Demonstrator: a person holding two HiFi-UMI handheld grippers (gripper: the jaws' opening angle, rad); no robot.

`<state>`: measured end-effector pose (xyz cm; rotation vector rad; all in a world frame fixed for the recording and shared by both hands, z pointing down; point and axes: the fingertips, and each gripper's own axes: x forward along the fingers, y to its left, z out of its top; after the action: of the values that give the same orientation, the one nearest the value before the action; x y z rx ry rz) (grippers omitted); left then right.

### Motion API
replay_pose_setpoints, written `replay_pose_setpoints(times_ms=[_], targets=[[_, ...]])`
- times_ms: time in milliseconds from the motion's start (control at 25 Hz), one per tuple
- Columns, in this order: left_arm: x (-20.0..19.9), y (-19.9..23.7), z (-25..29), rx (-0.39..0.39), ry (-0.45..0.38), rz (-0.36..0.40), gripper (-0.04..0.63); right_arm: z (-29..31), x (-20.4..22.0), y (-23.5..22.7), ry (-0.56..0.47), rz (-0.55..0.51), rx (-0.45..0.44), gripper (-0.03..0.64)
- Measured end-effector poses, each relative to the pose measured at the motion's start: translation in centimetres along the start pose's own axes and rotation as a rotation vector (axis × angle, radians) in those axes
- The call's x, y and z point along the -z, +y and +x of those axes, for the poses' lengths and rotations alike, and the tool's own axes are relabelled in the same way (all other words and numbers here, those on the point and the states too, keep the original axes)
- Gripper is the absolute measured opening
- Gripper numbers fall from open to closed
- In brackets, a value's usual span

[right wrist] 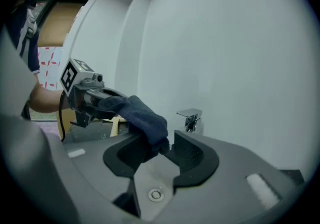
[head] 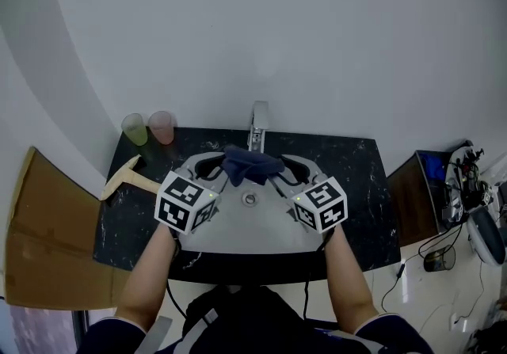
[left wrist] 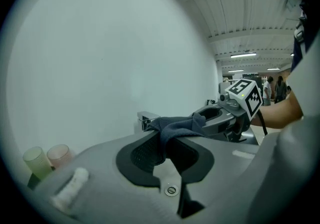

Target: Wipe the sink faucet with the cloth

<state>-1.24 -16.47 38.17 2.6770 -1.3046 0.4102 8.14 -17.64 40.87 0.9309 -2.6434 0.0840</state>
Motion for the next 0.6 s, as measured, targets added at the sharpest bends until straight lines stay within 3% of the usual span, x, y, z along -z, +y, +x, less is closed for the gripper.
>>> replay_pose_setpoints(times_ms=[160, 280, 400, 600], targets=[[0.9, 1.2, -2.7, -0.051, 0.009, -0.046, 0.044, -1.5, -1.5, 1.6, -0.068, 0.097, 0.049, 0.163], [1.5, 2.3, -4.7, -0.091, 0.009, -0.080, 0.044, -2.8, -2.1, 3.2, -0.113, 0.157, 0.087, 0.123], [2.1, 2.1, -6.3, -0.080, -0.002, -0.082, 0.044, -4.2, -1.9, 4.5, -0.138, 0.172, 0.151, 0.008], [2.5, 0.3, -7.9, -0.046, -0.040, -0.088, 0.044, -5.7, -1.8, 5.7, -0.136, 0.141, 0.239, 0.005]])
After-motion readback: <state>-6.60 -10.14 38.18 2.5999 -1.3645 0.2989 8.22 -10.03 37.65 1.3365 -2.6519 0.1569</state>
